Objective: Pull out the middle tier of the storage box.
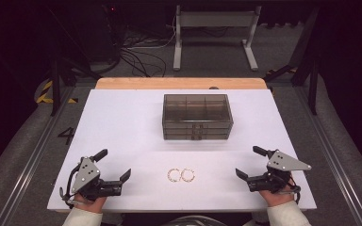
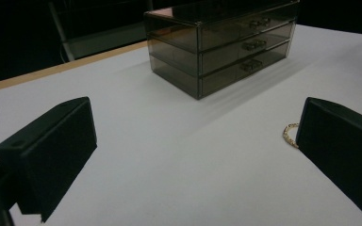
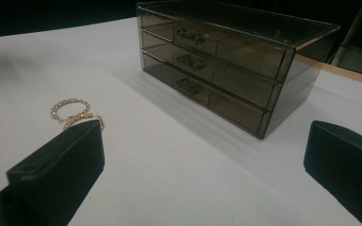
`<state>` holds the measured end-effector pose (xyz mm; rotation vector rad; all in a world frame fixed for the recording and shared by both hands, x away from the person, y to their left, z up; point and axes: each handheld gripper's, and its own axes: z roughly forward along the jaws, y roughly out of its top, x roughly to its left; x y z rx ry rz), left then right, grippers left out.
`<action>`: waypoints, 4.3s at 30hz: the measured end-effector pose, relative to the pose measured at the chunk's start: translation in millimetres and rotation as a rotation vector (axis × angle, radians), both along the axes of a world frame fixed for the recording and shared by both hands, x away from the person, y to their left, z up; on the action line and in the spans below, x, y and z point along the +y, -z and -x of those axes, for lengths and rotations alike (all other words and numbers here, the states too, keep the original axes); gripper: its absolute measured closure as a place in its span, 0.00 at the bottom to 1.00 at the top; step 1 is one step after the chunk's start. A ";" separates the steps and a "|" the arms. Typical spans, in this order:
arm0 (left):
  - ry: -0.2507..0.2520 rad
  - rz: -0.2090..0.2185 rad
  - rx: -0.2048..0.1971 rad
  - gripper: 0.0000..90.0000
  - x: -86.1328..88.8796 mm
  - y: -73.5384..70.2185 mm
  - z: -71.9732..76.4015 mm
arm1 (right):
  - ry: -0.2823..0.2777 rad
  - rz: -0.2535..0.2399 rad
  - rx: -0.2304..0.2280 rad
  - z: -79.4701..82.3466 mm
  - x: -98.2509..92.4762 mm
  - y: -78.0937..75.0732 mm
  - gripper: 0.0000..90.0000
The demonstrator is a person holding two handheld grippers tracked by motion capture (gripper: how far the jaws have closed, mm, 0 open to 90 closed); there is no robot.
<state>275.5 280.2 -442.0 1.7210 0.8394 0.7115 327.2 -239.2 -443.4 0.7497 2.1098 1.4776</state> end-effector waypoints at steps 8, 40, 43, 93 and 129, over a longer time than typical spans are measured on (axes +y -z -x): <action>-0.005 -0.010 0.006 0.00 -1.3 0.5 -1.3 | 0.007 0.013 -0.007 0.4 -0.1 -0.6 0.00; -0.011 -0.038 0.009 0.00 -3.9 2.2 -2.2 | -0.022 0.079 0.007 -19.0 32.7 -28.9 0.02; -0.005 -0.037 0.010 0.00 -3.9 2.3 -2.0 | -0.032 0.081 0.000 -20.6 37.5 -32.1 0.02; -0.003 -0.040 0.014 0.01 -4.8 2.4 -4.2 | -0.237 0.175 -0.069 -46.8 125.7 -63.3 0.01; -0.003 -0.041 0.012 0.01 -4.4 2.3 -3.6 | -0.120 0.530 -0.374 -28.1 150.3 -76.3 0.19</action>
